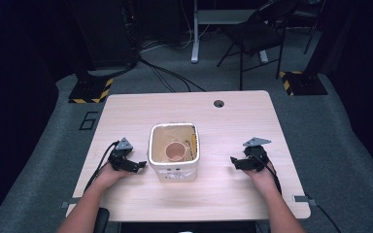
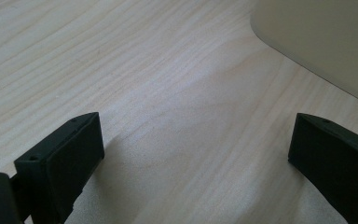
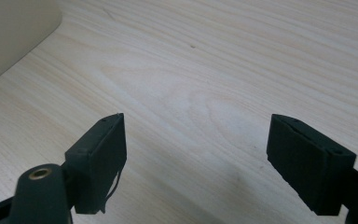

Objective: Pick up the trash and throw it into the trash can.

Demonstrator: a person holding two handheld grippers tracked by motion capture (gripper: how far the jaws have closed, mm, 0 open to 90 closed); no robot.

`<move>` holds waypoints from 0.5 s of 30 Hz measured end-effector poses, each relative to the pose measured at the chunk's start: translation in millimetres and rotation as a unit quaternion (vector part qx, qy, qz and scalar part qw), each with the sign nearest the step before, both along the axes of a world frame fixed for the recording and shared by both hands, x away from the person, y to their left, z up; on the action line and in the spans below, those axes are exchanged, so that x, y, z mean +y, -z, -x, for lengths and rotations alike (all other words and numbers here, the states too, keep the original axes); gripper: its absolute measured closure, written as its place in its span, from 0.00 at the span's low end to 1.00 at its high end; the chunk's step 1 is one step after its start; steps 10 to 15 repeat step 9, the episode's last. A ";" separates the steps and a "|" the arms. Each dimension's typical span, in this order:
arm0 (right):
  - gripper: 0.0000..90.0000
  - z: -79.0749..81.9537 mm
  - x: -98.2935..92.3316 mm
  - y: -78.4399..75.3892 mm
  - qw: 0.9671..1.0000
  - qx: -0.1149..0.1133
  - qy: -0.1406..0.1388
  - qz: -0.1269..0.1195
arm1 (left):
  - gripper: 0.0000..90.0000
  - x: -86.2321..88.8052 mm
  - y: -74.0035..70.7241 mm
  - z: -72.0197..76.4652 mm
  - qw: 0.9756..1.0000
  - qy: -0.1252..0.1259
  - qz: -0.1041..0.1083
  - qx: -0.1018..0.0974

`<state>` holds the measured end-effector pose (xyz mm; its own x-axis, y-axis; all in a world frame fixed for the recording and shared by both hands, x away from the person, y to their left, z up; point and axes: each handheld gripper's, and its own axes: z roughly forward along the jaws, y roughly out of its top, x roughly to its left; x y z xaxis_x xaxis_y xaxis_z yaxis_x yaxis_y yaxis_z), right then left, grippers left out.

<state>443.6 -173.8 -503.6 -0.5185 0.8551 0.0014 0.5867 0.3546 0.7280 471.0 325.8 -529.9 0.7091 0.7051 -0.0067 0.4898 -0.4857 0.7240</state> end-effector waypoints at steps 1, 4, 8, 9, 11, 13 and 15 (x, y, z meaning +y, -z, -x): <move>0.21 -0.4 -0.9 0.3 1.000 -0.002 0.001 -0.001 | 0.04 0.0 0.0 0.0 1.000 0.000 0.000 0.000; 0.21 -0.5 -2.6 1.6 1.000 -0.003 0.003 0.001 | 0.04 0.0 0.0 0.0 1.000 0.000 0.000 0.000; 0.20 -0.8 -2.3 2.6 1.000 -0.003 0.010 0.006 | 0.04 0.0 0.0 0.0 1.000 0.000 0.000 0.000; 0.19 -1.2 -2.1 3.0 1.000 -0.003 0.015 0.006 | 0.04 0.0 0.0 0.0 1.000 0.000 0.000 0.000; 0.19 -1.2 -2.1 3.0 1.000 -0.003 0.015 0.006 | 0.04 0.0 0.0 0.0 1.000 0.000 0.000 0.000; 0.19 -1.2 -2.1 3.0 1.000 -0.003 0.015 0.006 | 0.04 0.0 0.0 0.0 1.000 0.000 0.000 0.000; 0.19 -1.2 -2.1 3.0 1.000 -0.003 0.015 0.006 | 0.04 0.0 0.0 0.0 1.000 0.000 0.000 0.000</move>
